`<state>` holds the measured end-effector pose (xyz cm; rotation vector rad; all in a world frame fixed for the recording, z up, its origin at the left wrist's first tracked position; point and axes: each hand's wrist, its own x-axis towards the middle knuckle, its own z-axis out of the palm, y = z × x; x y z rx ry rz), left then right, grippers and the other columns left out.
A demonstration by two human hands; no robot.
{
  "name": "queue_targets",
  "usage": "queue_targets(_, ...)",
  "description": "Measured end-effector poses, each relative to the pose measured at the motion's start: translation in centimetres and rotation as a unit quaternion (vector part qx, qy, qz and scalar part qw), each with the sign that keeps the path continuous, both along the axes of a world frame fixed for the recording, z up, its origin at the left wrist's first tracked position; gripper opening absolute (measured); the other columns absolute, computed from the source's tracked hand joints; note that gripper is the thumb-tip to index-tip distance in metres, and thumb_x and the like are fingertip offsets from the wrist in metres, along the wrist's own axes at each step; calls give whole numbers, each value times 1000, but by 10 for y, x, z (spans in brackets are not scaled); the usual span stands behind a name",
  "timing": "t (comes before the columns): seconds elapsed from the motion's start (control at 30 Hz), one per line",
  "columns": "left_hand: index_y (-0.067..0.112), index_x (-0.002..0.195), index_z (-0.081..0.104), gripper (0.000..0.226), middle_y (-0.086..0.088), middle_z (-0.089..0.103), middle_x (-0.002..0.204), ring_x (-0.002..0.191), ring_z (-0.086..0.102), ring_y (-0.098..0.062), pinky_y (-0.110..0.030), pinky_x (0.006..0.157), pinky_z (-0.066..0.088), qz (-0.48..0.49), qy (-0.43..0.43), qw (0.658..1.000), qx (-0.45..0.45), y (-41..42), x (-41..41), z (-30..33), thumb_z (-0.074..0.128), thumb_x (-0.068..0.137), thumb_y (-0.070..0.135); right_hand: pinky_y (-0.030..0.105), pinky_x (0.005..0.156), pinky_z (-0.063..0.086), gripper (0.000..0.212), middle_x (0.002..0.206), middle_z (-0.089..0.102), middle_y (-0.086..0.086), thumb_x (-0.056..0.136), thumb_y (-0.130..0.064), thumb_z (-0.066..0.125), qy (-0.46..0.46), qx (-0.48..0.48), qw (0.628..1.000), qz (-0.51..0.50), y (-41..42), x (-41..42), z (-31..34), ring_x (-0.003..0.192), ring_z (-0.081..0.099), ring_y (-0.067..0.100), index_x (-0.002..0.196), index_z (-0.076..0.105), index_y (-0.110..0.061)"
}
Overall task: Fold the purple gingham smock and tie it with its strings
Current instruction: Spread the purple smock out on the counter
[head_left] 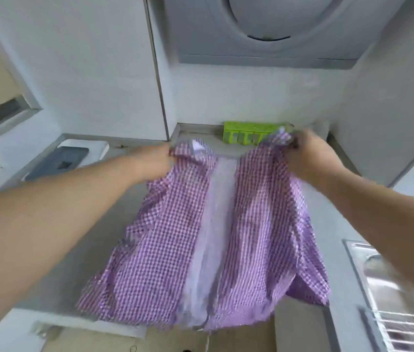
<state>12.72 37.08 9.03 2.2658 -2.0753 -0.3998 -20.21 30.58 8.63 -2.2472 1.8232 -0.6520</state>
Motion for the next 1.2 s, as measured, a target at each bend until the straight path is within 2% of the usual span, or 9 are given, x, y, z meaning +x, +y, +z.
queue_targets(0.07, 14, 115, 60, 39, -22, 69, 115, 100, 66, -41, -44, 82, 53, 89, 51, 954, -283, 2, -4, 18, 38, 106, 44, 39, 66, 37, 13, 87, 58, 11, 97, -27, 46, -195, -141, 967, -80, 0, -12, 31, 78, 50, 36, 98, 51, -15)
queue_targets(0.13, 12, 119, 64, 62, -19, 70, 118, 106, 66, -40, -48, 92, 54, 18, 27, 946, -322, 10, -14, 8, 31, 101, 61, 46, 70, 43, 11, 91, 61, 19, 96, -18, 46, -179, -212, 959, -67, 16, -12, 27, 85, 52, 42, 105, 50, -16)
queue_targets(0.2, 16, 119, 68, 78, -11, 72, 117, 103, 67, -30, -42, 97, 53, -100, -40, 994, 2, 22, -31, -29, 29, 95, 79, 43, 74, 45, 14, 92, 63, 19, 101, -17, 48, 65, -73, 988, 119, 42, -7, -8, 97, 59, 47, 111, 56, -11)
queue_targets(0.23, 16, 122, 68, 71, -9, 71, 123, 106, 66, -27, -40, 100, 52, -123, -126, 963, 203, 33, -40, -48, 36, 98, 75, 38, 71, 45, 18, 92, 63, 14, 104, -19, 48, 209, 88, 947, 229, 59, -6, -28, 102, 63, 44, 114, 59, -9)
queue_targets(0.3, 22, 128, 66, 55, -7, 69, 133, 114, 65, -26, -44, 105, 51, -175, -163, 908, 344, 45, -47, -76, 41, 101, 63, 32, 71, 46, 19, 100, 66, 9, 104, -21, 49, 349, 284, 838, 310, 82, -12, -55, 103, 66, 34, 113, 61, -10)
queue_targets(0.47, 41, 126, 63, 61, 6, 71, 128, 107, 68, -17, -42, 101, 53, -131, -58, 967, 210, 34, -35, -55, 26, 98, 81, 34, 74, 42, 17, 91, 60, -3, 103, -36, 53, 201, 205, 932, 222, 59, -33, -41, 89, 60, 23, 100, 55, -19)
queue_targets(0.63, 35, 128, 65, 54, 8, 70, 121, 103, 65, -12, -37, 100, 50, -62, -21, 988, 142, 26, -25, -30, 24, 108, 63, 38, 72, 53, 16, 93, 68, 0, 106, -38, 50, 109, 110, 982, 111, 31, -48, -33, 80, 64, 18, 107, 55, -22)
queue_targets(0.87, 28, 141, 60, 54, 1, 68, 133, 103, 60, -16, -31, 94, 43, -18, 78, 994, 73, -3, -6, -25, 30, 109, 59, 26, 58, 41, 10, 87, 63, -4, 106, -25, 51, 26, 84, 994, 62, 11, -35, -34, 74, 58, 9, 103, 57, -18)
queue_targets(1.2, 29, 121, 69, 50, 4, 73, 109, 97, 69, -16, -36, 88, 56, -46, 97, 992, 65, -71, 42, -32, 47, 100, 68, 42, 82, 58, 20, 93, 71, 2, 106, -25, 51, 37, 133, 989, 53, -27, 11, -34, 84, 67, 18, 107, 69, -15)
